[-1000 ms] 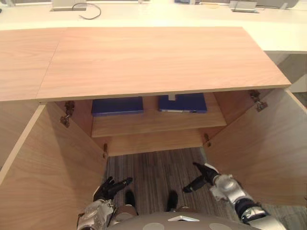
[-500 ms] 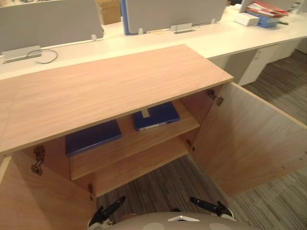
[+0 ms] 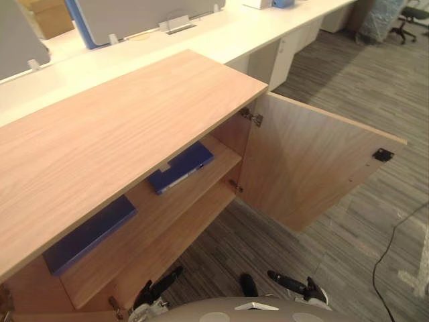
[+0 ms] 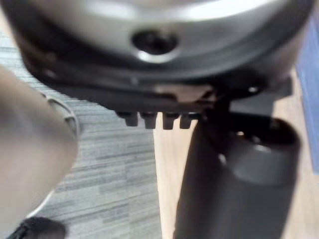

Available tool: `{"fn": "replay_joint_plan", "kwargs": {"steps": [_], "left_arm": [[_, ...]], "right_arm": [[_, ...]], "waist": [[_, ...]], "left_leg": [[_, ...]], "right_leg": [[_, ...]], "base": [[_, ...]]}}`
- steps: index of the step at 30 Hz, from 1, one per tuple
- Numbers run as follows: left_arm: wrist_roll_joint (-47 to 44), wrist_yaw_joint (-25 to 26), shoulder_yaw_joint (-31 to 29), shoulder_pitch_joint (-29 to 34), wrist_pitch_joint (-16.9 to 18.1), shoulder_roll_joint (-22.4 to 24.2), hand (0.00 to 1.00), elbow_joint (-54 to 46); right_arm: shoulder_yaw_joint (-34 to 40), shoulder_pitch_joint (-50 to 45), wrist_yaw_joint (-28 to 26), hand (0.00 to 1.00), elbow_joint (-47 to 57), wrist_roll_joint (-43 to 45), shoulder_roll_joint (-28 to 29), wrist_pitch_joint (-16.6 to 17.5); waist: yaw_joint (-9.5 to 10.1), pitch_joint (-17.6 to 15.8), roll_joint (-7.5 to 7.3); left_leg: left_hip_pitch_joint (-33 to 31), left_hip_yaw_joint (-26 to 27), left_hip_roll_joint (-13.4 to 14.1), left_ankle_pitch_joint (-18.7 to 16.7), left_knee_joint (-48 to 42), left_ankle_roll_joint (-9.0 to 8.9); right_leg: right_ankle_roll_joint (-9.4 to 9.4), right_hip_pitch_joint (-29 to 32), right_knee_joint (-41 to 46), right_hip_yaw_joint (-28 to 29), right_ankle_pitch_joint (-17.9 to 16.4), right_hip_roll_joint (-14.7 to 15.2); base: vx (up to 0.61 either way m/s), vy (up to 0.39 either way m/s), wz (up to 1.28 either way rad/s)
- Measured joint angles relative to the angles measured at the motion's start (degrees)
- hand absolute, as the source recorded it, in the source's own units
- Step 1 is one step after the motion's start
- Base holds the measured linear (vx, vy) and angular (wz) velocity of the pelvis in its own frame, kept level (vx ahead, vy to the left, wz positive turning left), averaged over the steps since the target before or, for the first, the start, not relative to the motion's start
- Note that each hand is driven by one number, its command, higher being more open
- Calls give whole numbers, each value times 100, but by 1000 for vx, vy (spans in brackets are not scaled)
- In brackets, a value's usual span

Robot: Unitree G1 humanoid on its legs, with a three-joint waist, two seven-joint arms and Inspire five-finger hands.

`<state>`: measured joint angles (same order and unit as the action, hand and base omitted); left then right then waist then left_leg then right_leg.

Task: Walk over to the cabinet, pick up the folder, carry it to the office cabinet, place the folder inside the office cabinet, then close the office cabinet door

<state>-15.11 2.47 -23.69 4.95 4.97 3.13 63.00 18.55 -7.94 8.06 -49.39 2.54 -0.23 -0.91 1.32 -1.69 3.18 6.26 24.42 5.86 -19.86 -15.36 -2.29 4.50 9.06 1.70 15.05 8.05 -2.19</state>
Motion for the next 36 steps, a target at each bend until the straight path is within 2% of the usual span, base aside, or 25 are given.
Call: {"fn": "replay_joint_plan", "kwargs": {"steps": [1,2,3,4,5,6,8,9,10,15,21,27,32,36], "left_arm": [[3,-5,104,-40,0,11,100,-47],[16,-11,163,-72,3,39,100,-151],[25,-24,331,-82,12,67,100,-296],[26,-46,378,-48,13,25,100,-358],[25,-44,373,17,13,-45,100,-384],[28,-41,374,37,11,-52,100,-371],[35,-59,516,145,5,-120,100,-293],[127,-84,654,154,-12,-174,100,-239],[262,-115,801,176,-13,-212,100,-224],[456,-144,1011,213,-14,-410,100,-221],[457,-146,1170,230,-16,-561,100,-228],[455,-166,1229,222,-21,-609,100,-231],[456,-202,1413,233,-22,-658,100,-222],[454,-232,1480,264,-22,-785,100,-218]], "right_arm": [[-33,44,5,100,228,-6,18,-6],[-6,90,31,100,387,-6,26,-9],[116,155,89,100,560,-5,5,-43],[196,154,175,100,681,-2,11,-45],[277,168,237,100,820,-2,-5,-45],[351,185,251,100,908,-5,-26,-45],[578,319,312,100,1113,-6,-157,-36],[780,461,376,100,1116,-6,-287,-37],[1024,551,444,100,1115,-4,-418,-37],[1452,742,647,100,1282,-2,-686,-36],[1386,786,594,100,1754,-5,-689,-37],[1140,1188,405,100,1905,-3,-1237,-34],[1112,1557,354,100,1898,70,-1972,25],[790,2105,227,100,1681,578,-2687,77]], "waist": [[-3,-78,36],[-25,-133,40],[-28,-202,39],[-24,-230,-4],[-16,-225,-81],[-15,-216,-87],[-17,-183,-14],[-35,-184,-11],[-69,-187,-4],[-136,-224,-57],[-156,-209,-108],[-149,-210,-72],[-157,-209,-71],[-176,-197,-53]], "left_leg": [[83,111,62,19,26,28],[122,155,48,20,39,31],[198,202,11,19,11,32],[302,282,-27,5,-26,28],[432,294,-65,-13,-45,7],[441,257,-69,-13,-45,7],[390,39,-35,-12,-31,11],[299,-107,-48,-12,-28,11],[201,-243,-53,-12,-2,11],[171,-441,-119,-2,307,25],[123,-430,-213,46,370,41],[119,-770,-254,61,370,32],[118,-981,-325,66,365,35],[116,-1025,-371,70,348,36]], "right_leg": [[-235,142,298,-594,-124,-9],[-811,323,723,-1515,-595,144],[-1214,535,1495,-2681,-1060,631],[-1267,544,1888,-3249,-1084,970],[-1035,494,2057,-3455,-1059,1058],[-924,461,2024,-3440,-999,1014],[-703,413,1693,-3323,-869,891],[-504,406,1446,-3278,-776,826],[-404,404,1242,-3278,-676,777],[-388,322,631,-3200,-278,624],[-345,-118,-590,-3168,398,497],[-376,-159,-666,-3160,428,506],[-357,-208,-670,-3225,401,582],[-356,-216,-669,-3221,402,622]], "base": [[69,-38,-45],[48,-30,-34],[23,-14,-19],[27,-10,-26],[39,-35,-31],[48,-61,-39],[60,-98,-43],[37,-123,-27],[-5,-68,-7],[-51,-10,-8],[-13,29,-6],[53,58,1],[24,71,10],[17,58,0]]}}
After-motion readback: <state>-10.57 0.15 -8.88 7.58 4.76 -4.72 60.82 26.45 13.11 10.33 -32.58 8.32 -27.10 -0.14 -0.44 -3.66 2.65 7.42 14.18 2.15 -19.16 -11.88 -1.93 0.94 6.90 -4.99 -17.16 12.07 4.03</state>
